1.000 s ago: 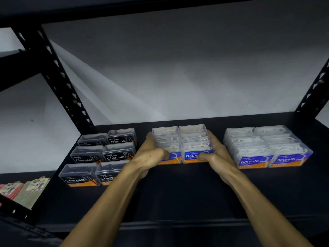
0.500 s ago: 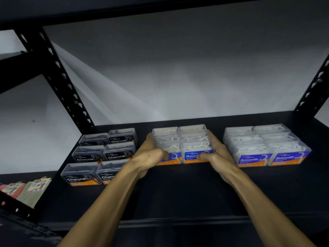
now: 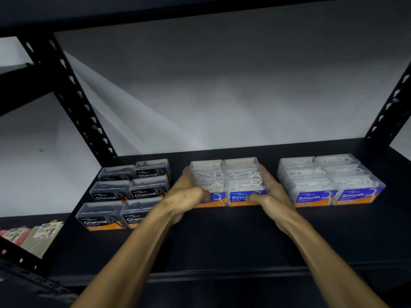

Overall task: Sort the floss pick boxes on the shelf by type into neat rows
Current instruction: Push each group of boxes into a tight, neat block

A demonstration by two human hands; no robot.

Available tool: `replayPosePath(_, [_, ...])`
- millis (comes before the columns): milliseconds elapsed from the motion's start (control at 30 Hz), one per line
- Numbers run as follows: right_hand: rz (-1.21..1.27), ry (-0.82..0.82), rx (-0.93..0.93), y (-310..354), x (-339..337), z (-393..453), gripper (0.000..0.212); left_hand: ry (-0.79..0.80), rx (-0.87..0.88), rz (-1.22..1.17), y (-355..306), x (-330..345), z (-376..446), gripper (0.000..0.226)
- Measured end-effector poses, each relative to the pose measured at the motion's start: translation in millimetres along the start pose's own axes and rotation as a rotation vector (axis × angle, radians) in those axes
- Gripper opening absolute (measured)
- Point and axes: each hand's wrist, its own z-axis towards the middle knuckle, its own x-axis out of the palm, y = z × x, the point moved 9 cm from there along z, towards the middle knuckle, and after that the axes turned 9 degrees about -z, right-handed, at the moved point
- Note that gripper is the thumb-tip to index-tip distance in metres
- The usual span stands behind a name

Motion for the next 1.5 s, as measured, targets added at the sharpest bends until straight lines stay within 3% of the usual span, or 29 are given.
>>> replayPosePath(1133, [-0.068, 0.029, 0.058, -3, -4, -7, 0.070, -0.006, -0.022, 0.057, -1, 1, -9, 0.085])
replayPosePath(1267, [-0.066, 0.025, 0.126, -7, -5, -9, 0.099, 0.001, -0.056, 0.072, 0, 0, -11, 0.087])
replayPosePath(1367, [-0.091, 0.015, 0.121, -5, -5, -9, 0.102, -0.005, -0.070, 0.075, -1, -2, -11, 0.110])
replayPosePath(1500, [-0.127, 0.007, 0.103, -1, -6, -9, 0.105, -0.012, -0.060, 0.054, -8, -3, -17, 0.116])
